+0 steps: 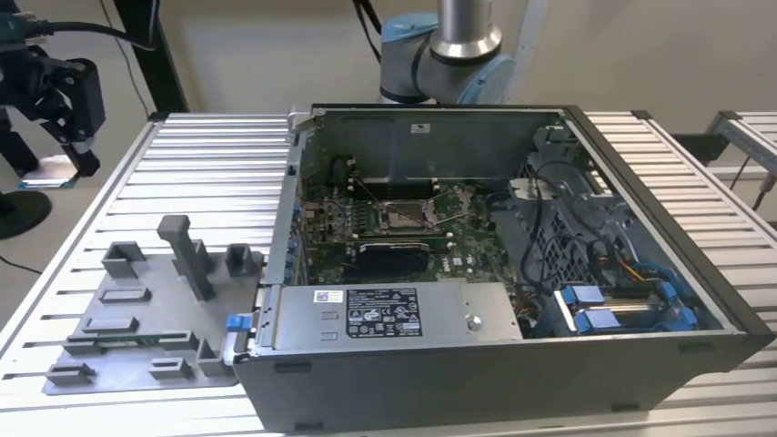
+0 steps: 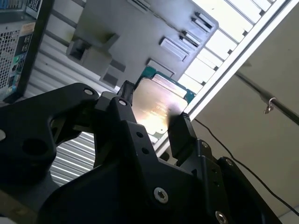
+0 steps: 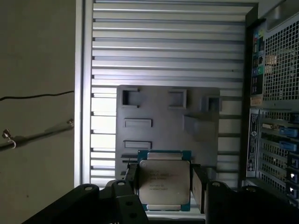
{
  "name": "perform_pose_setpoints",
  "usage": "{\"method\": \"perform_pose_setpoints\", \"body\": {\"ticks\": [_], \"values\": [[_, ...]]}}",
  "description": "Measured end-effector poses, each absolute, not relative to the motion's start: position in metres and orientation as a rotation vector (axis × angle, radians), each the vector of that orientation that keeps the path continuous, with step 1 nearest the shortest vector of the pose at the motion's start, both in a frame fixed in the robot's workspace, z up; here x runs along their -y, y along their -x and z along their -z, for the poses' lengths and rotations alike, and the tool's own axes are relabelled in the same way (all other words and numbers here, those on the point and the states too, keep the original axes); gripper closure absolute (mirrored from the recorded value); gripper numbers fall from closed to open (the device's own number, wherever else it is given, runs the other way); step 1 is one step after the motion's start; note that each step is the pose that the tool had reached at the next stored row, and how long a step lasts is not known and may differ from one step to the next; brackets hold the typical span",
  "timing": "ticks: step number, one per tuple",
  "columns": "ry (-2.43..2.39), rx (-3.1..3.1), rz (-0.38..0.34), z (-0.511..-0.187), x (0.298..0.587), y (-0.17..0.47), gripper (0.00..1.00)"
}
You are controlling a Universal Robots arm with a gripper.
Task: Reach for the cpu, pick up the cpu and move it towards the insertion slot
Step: 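Pick up the cpu and move it towards the insertion slot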
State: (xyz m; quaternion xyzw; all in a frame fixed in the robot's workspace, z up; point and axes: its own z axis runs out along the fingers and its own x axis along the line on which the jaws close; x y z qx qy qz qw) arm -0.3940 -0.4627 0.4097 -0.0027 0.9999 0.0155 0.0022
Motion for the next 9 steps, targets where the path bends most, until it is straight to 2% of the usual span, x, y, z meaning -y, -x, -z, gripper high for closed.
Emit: {"method": "perform_pose_setpoints", "body": {"ticks": [9], "values": [[0.008, -3.137, -0.049, -0.410, 0.463, 0.380, 1.00]]}}
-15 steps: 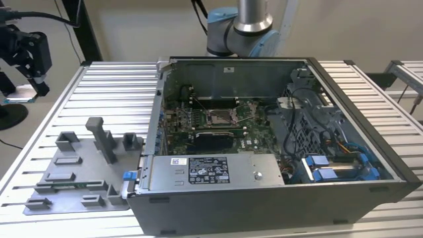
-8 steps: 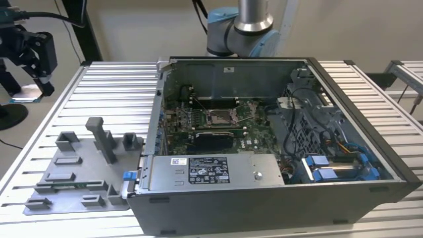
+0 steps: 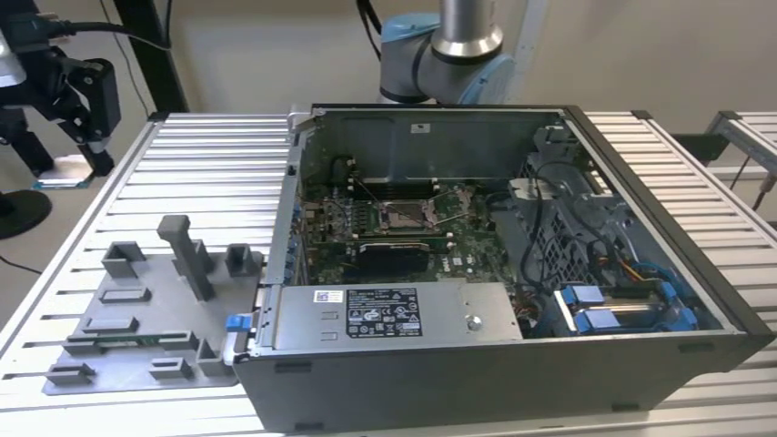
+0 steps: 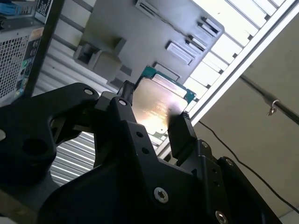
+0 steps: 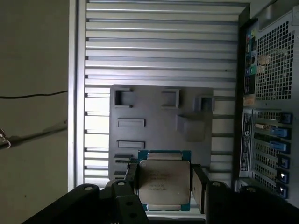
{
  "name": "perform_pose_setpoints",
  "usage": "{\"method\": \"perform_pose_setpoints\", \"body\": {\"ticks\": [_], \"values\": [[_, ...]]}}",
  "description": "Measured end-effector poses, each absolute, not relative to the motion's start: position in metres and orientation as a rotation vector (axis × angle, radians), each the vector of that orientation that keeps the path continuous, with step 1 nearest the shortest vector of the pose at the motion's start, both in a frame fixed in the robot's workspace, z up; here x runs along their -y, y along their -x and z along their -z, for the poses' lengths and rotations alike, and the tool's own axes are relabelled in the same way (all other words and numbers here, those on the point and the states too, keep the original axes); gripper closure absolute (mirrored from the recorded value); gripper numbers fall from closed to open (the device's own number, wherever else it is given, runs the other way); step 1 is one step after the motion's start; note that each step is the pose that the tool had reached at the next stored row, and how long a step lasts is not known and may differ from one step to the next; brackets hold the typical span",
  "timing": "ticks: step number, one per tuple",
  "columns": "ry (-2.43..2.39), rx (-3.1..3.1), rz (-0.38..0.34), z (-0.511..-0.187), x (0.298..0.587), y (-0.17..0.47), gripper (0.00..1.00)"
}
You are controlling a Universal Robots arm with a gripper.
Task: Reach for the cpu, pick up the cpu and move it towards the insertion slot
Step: 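Pick up the cpu and move it towards the insertion slot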
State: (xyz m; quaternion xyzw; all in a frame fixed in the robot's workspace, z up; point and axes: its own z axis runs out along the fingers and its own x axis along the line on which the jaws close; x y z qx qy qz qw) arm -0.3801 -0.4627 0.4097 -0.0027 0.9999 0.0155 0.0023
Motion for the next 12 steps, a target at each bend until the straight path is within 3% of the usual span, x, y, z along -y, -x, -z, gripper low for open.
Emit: {"method": "perform_pose_setpoints", "body": {"ticks": [12], "values": [[0.008, -3.137, -0.049, -0.410, 0.463, 0.361, 1.00]]}}
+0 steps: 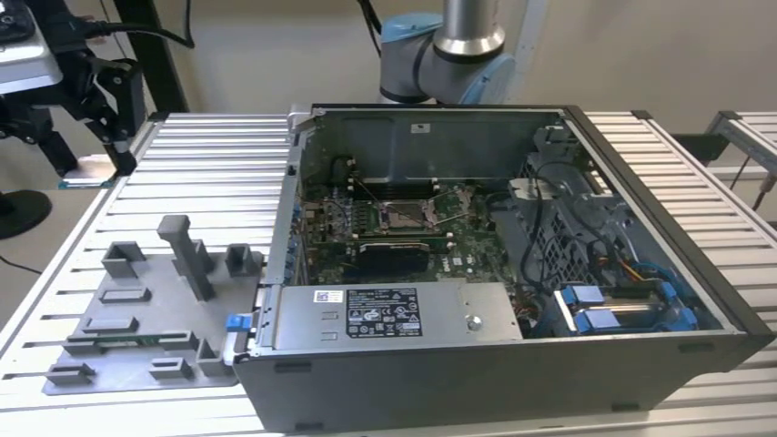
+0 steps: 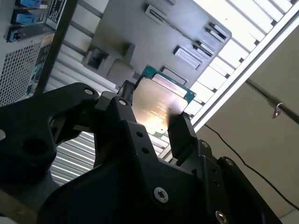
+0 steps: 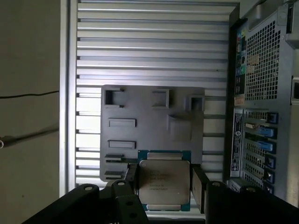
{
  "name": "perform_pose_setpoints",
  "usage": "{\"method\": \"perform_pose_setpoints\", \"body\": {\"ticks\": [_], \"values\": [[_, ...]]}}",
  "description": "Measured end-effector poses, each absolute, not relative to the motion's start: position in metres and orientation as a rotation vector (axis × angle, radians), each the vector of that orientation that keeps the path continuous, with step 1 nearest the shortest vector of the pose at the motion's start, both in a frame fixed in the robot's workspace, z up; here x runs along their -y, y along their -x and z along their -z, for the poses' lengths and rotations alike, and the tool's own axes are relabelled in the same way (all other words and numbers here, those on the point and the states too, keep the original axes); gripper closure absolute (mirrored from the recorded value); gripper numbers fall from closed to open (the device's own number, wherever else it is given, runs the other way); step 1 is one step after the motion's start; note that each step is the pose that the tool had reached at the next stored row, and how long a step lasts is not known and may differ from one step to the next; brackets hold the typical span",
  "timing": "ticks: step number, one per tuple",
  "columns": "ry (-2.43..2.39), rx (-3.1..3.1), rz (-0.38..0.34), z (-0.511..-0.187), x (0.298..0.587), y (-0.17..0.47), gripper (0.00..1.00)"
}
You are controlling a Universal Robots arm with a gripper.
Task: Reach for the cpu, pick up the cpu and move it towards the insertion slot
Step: 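Pick up the cpu and move it towards the insertion slot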
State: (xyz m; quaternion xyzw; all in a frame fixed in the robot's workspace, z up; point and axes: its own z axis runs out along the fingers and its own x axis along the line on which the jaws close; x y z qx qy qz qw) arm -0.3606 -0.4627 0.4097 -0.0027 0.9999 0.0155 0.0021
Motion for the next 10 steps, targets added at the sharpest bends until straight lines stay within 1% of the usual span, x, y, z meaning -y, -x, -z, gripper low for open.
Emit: {"method": "perform_pose_setpoints", "body": {"ticks": [10], "values": [[0.008, -3.137, -0.049, -0.410, 0.463, 0.344, 1.00]]}}
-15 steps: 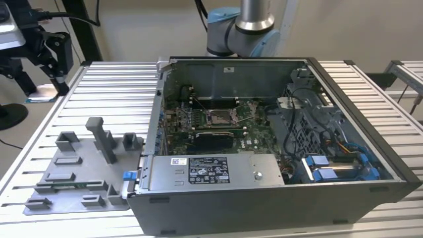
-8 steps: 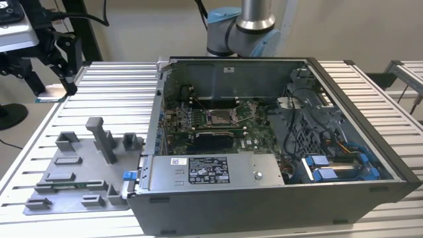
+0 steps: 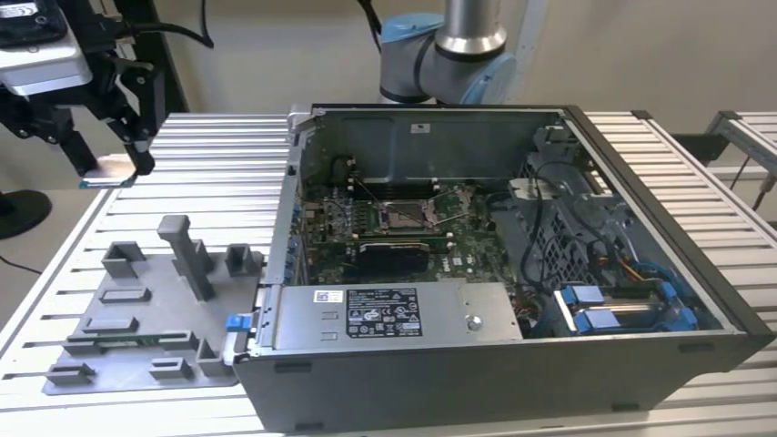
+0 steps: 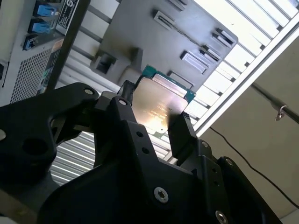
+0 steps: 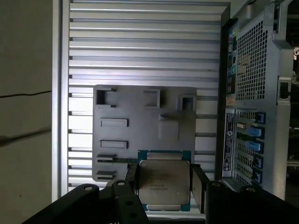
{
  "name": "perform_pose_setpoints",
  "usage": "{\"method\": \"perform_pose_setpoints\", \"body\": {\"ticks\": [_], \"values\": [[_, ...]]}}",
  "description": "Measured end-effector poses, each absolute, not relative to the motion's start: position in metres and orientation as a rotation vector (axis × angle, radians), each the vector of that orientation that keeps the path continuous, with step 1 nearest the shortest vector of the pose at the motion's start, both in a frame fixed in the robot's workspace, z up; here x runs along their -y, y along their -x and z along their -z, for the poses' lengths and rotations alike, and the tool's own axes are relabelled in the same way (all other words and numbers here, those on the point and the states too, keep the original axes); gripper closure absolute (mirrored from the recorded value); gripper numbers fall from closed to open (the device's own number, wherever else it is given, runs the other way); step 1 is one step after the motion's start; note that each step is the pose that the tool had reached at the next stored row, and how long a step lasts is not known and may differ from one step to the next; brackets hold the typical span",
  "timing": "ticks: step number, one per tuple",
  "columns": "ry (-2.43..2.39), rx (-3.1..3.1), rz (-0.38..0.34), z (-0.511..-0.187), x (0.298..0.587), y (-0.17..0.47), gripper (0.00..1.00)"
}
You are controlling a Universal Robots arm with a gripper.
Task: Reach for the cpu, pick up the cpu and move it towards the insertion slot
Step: 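Pick up the cpu and move it towards the insertion slot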
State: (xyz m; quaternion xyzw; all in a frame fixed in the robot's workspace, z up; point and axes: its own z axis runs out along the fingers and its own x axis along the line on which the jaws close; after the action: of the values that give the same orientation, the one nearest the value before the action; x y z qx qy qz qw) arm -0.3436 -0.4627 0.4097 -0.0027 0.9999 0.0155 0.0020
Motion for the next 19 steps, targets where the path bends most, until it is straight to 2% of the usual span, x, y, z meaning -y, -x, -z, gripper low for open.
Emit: {"method": "perform_pose_setpoints", "body": {"ticks": [19], "values": [[0.008, -3.138, -0.049, -0.410, 0.463, 0.313, 1.00]]}}
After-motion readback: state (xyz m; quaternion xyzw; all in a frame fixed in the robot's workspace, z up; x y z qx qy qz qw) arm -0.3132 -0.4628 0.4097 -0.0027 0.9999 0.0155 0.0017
